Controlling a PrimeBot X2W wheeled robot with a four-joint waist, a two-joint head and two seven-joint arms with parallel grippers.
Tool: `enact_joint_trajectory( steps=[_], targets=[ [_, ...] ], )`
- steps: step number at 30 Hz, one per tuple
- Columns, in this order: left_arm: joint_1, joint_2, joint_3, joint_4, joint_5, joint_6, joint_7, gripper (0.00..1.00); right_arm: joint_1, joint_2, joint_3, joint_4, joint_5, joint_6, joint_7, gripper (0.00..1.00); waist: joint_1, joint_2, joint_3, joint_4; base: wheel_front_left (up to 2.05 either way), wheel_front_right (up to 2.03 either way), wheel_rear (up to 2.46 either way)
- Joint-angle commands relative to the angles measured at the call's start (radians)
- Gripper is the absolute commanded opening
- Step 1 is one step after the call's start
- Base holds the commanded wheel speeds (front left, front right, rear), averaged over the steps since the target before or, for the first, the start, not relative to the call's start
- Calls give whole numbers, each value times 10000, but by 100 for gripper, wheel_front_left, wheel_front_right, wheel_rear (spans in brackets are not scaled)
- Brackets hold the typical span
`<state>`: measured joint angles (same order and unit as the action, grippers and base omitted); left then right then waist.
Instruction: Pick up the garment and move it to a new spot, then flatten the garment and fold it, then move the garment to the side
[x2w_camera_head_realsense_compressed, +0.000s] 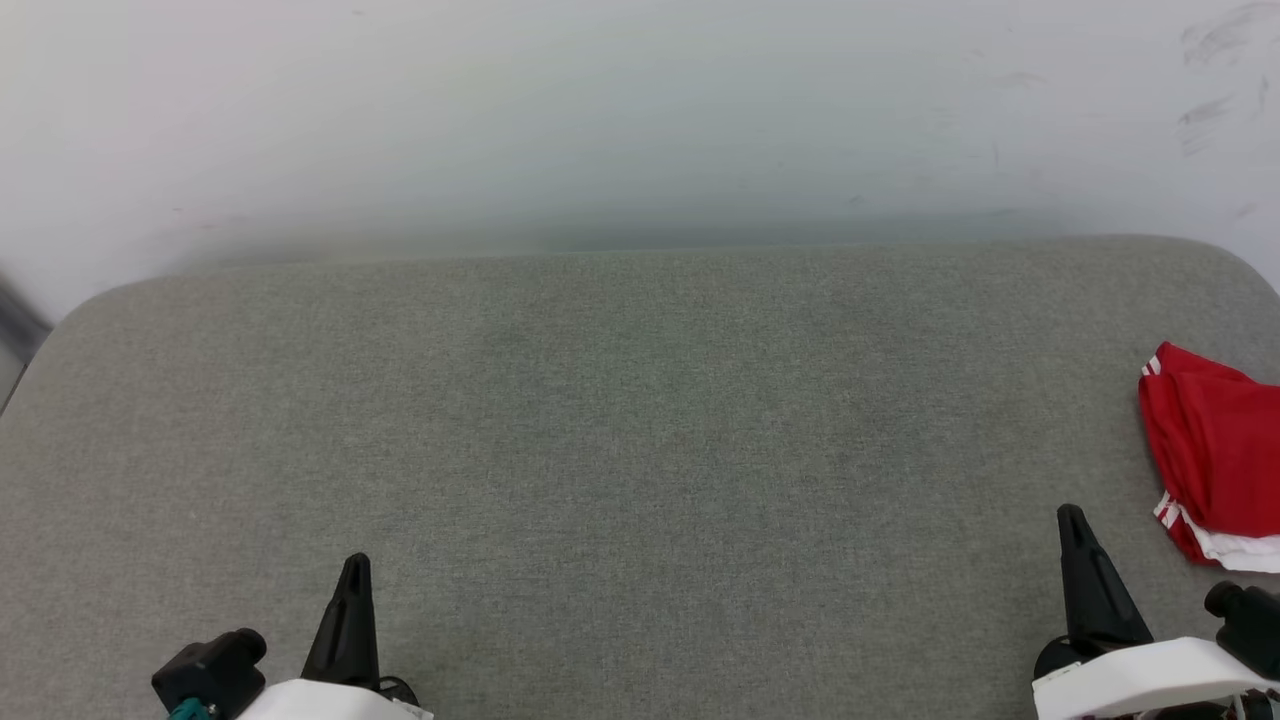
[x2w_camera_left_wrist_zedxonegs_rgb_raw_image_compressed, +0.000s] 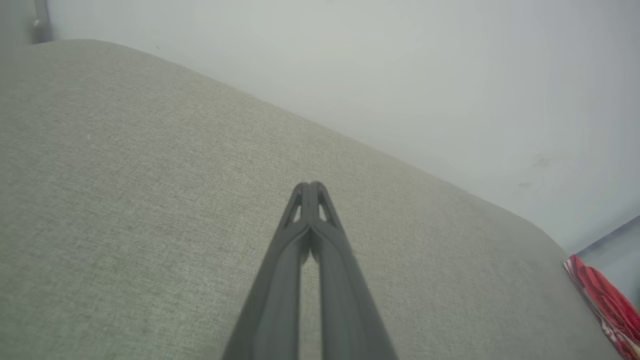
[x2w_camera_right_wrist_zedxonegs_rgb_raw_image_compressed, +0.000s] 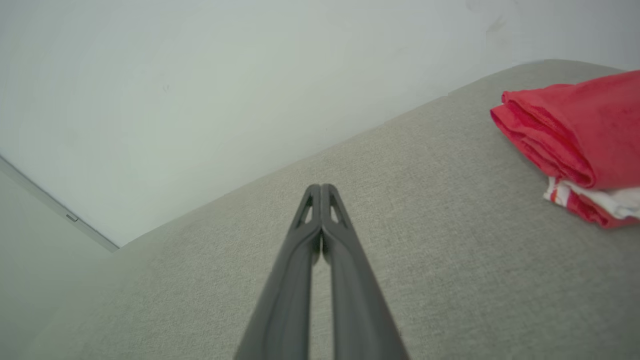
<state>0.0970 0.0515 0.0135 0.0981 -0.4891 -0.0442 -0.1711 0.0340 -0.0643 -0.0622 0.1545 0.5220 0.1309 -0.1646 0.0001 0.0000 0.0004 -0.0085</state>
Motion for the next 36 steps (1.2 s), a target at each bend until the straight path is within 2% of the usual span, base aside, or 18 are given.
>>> enact_joint_trajectory(
  steps=[1, 17, 36],
  targets=[
    [-273, 57, 65, -85, -392, -52, 64, 0, -340, 1, -47, -102, 381, -1, 82, 0, -1, -1, 0, 1, 0, 0, 0],
    [-694, 87, 226, 259, -2889, -244, 657, 0, -602, 30, -152, 123, 2767, -1, 695, 0, -1, -1, 5, 14, 0, 0, 0],
    [-1121, 100, 415, 602, -5347, -438, 1259, 0, -876, 63, -259, 343, 5127, -1, 1304, 0, -1, -1, 9, 30, 0, 0, 0]
  ],
)
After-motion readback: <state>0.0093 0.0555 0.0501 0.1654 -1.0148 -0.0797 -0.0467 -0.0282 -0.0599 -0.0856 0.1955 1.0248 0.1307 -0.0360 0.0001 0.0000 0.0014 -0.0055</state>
